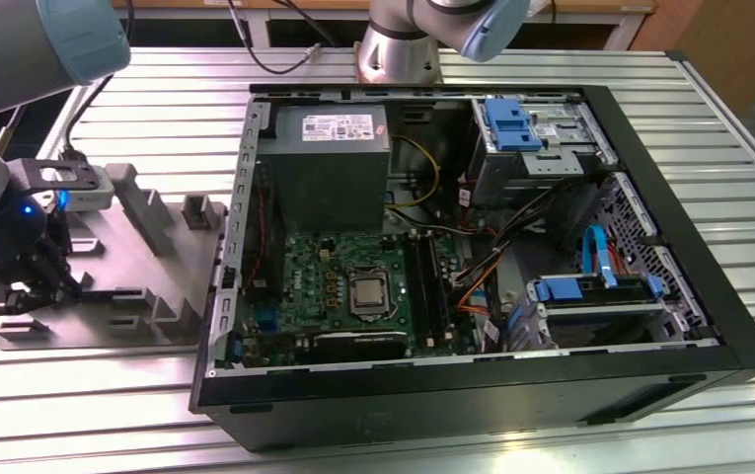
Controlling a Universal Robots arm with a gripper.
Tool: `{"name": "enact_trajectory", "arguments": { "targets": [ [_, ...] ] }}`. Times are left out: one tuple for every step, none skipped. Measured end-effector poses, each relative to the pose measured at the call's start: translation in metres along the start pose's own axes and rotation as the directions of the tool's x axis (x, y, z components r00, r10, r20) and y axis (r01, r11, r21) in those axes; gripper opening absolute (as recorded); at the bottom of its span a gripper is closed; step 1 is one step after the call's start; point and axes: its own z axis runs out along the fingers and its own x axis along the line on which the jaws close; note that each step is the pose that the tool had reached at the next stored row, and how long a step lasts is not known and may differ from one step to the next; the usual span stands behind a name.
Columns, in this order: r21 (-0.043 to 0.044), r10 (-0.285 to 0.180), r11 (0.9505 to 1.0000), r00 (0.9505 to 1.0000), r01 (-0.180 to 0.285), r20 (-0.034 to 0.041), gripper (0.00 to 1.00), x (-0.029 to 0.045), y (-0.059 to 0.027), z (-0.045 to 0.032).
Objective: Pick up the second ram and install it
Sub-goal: 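Pick up the second ram and move it above second insertion slot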
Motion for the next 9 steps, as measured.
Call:
{"name": "enact_trajectory", "arguments": {
  "targets": [
    [0.0000, 0.000, 1.0000, 1.0000, 0.000, 0.0000, 0.19, 0.0000, 0.0000, 0.0000],
    [0.0000, 0.000, 1.0000, 1.0000, 0.000, -0.0001, 0.19, 0.0000, 0.0000, 0.0000],
    [0.0000, 0.000, 1.0000, 1.0000, 0.000, -0.0001, 0.19, 0.0000, 0.0000, 0.0000],
    [-0.0001, 0.000, 1.0000, 1.0000, 0.000, -0.0001, 0.17, 0.0000, 0.0000, 0.0000],
    [-0.0001, 0.000, 1.0000, 1.0000, 0.000, -0.0001, 0.13, 0.0000, 0.0000, 0.0000],
    [0.0000, 0.000, 1.0000, 1.0000, 0.000, -0.0002, 0.13, 0.0000, 0.0000, 0.0000],
    [0.0000, 0.000, 1.0000, 1.0000, 0.000, -0.0001, 0.13, 0.0000, 0.0000, 0.0000],
    [0.0000, 0.000, 1.0000, 1.0000, 0.000, -0.0001, 0.13, 0.0000, 0.0000, 0.0000],
    [-0.0001, 0.000, 1.0000, 1.0000, 0.000, -0.0002, 0.13, 0.0000, 0.0000, 0.0000]
  ]
}}
